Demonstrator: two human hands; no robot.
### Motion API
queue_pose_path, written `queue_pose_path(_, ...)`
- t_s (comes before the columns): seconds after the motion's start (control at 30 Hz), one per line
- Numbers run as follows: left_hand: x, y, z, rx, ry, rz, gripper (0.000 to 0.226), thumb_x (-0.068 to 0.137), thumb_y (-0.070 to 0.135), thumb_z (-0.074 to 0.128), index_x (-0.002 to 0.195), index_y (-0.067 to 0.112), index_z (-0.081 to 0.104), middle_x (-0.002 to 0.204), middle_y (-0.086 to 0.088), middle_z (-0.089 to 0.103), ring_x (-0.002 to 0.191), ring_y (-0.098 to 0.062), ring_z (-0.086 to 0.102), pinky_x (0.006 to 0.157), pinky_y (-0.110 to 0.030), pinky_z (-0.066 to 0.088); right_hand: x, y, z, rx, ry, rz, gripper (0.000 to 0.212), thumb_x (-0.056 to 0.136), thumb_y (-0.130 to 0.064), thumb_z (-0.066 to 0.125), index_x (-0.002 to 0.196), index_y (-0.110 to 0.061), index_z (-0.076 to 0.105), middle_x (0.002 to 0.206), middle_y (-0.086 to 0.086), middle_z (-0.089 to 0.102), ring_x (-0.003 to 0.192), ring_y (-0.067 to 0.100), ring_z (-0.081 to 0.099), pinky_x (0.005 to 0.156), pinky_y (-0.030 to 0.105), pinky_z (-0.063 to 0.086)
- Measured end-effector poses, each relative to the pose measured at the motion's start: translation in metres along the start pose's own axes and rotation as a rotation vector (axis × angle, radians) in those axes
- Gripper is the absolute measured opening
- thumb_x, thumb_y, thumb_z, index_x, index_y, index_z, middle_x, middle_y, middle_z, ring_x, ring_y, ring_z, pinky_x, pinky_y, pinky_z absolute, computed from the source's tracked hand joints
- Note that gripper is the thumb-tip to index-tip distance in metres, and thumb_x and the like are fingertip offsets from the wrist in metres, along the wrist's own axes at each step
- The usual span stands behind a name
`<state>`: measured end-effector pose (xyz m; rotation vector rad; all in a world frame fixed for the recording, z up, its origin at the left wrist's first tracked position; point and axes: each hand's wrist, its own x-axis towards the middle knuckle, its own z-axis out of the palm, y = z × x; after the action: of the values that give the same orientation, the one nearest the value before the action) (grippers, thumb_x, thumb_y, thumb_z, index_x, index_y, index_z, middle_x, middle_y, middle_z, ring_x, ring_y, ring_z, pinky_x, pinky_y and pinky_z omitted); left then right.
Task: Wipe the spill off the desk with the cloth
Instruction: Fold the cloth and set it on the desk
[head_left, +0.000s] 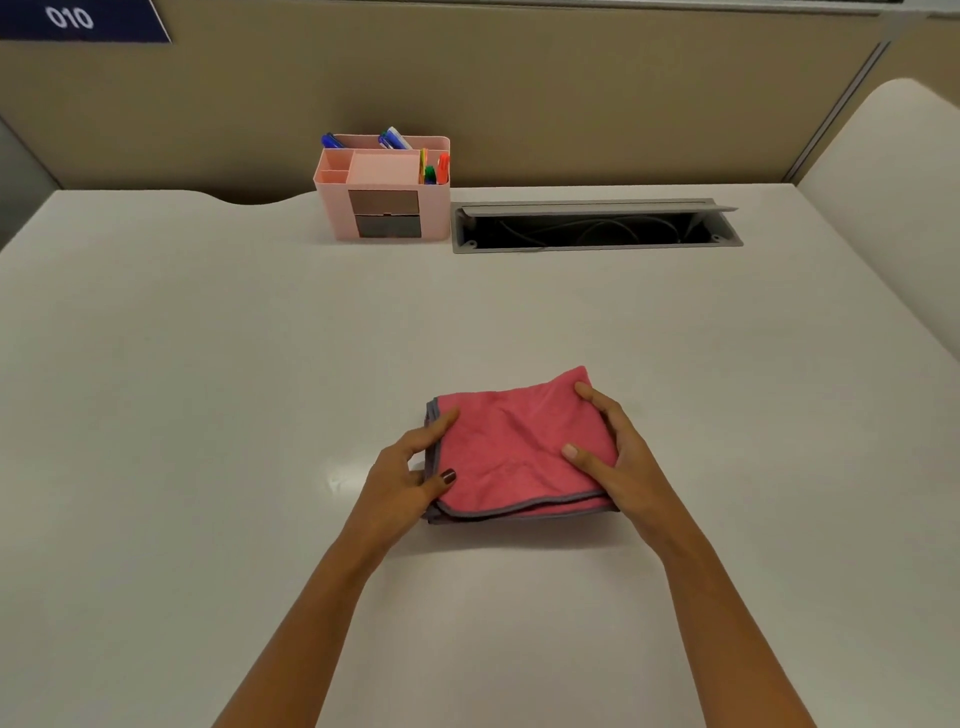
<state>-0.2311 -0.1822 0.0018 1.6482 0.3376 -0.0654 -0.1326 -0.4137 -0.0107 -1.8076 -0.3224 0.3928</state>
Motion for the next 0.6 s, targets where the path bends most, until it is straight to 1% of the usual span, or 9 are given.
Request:
queue_pose_path(0.03,0.002,0.000,0.001,-0.004,-0.013,0.010,0.059,0.087,0.002,0.061,0.139,0.027,0.045,0.120,0.027,0.046,0.119,-0.018,0.054,0.096,-0.024,0.049,0.001,0.001,-0.002,-0.003,0.014,-0.005,0.063,0.082,-0.028,0.069,0.135,-0.044,0.038,0.138,-0.024,0.039,0.123,-0.003,0.043,0.093,0.015,0.045)
queue_pose_path(0.1,0.007,0.000,0.004,-0.019,-0.031,0.012,0.061,0.088,0.004,0.061,0.140,0.029,0.042,0.120,0.028,0.045,0.120,-0.020,0.053,0.098,-0.026,0.048,0.002,0.003,-0.007,-0.009,0.039,-0.009,0.063,0.083,-0.027,0.069,0.135,-0.043,0.038,0.135,-0.027,0.038,0.122,-0.004,0.042,0.095,0.016,0.044)
queue_pose_path(0.2,0.018,0.002,0.012,-0.014,-0.060,0.008,0.065,0.088,0.004,0.061,0.141,0.035,0.038,0.121,0.029,0.044,0.121,-0.020,0.053,0.098,-0.030,0.049,0.005,0.005,-0.016,-0.021,0.061,-0.011,0.064,0.084,-0.025,0.069,0.137,-0.042,0.037,0.137,-0.022,0.038,0.124,0.001,0.043,0.098,0.022,0.043)
queue_pose_path(0.3,0.033,0.009,0.021,-0.004,-0.106,0.009,0.071,0.088,0.003,0.061,0.142,0.041,0.033,0.131,0.019,0.044,0.120,-0.023,0.056,0.096,-0.031,0.052,0.009,0.007,-0.032,-0.025,0.090,-0.015,0.064,0.084,-0.024,0.069,0.137,-0.043,0.037,0.138,-0.022,0.038,0.125,0.003,0.043,0.100,0.025,0.043)
queue_pose_path(0.37,0.046,0.019,0.030,0.019,-0.144,0.019,0.076,0.087,0.005,0.063,0.143,0.044,0.030,0.139,0.013,0.041,0.112,-0.021,0.061,0.090,-0.028,0.055,0.014,0.006,-0.048,-0.033,0.116,-0.021,0.064,0.084,-0.024,0.069,0.136,-0.044,0.038,0.140,-0.020,0.039,0.126,0.004,0.043,0.100,0.026,0.042)
queue_pose_path(0.43,0.062,0.030,0.041,0.050,-0.180,0.027,0.081,0.085,0.006,0.066,0.145,0.043,0.026,0.144,0.012,0.038,0.104,-0.021,0.066,0.084,-0.026,0.057,0.021,0.006,-0.066,-0.033,0.150,-0.025,0.062,0.085,-0.024,0.068,0.136,-0.044,0.039,0.141,-0.016,0.039,0.124,0.003,0.044,0.097,0.022,0.043)
queue_pose_path(0.53,0.089,0.045,0.062,0.060,-0.222,0.038,0.084,0.084,0.005,0.067,0.147,0.038,0.023,0.150,0.007,0.035,0.095,-0.022,0.068,0.072,-0.017,0.056,0.034,0.003,-0.094,-0.030,0.225,-0.041,0.055,0.088,-0.022,0.065,0.135,-0.040,0.043,0.139,-0.014,0.042,0.121,0.000,0.045,0.088,0.009,0.045)
queue_pose_path(0.57,0.099,0.050,0.071,0.061,-0.236,0.044,0.085,0.084,0.003,0.067,0.148,0.037,0.023,0.152,0.006,0.032,0.093,-0.021,0.067,0.069,-0.015,0.056,0.038,0.003,-0.105,-0.033,0.258,-0.049,0.052,0.089,-0.020,0.062,0.135,-0.038,0.044,0.139,-0.013,0.043,0.121,-0.001,0.046,0.088,0.007,0.045)
queue_pose_path(0.6,0.110,0.056,0.083,0.069,-0.249,0.053,0.085,0.083,0.002,0.067,0.148,0.035,0.023,0.154,0.005,0.030,0.092,-0.019,0.067,0.067,-0.014,0.055,0.044,0.004,-0.118,-0.039,0.292,-0.059,0.050,0.091,-0.017,0.060,0.135,-0.036,0.045,0.139,-0.012,0.043,0.121,0.000,0.046,0.091,0.009,0.045)
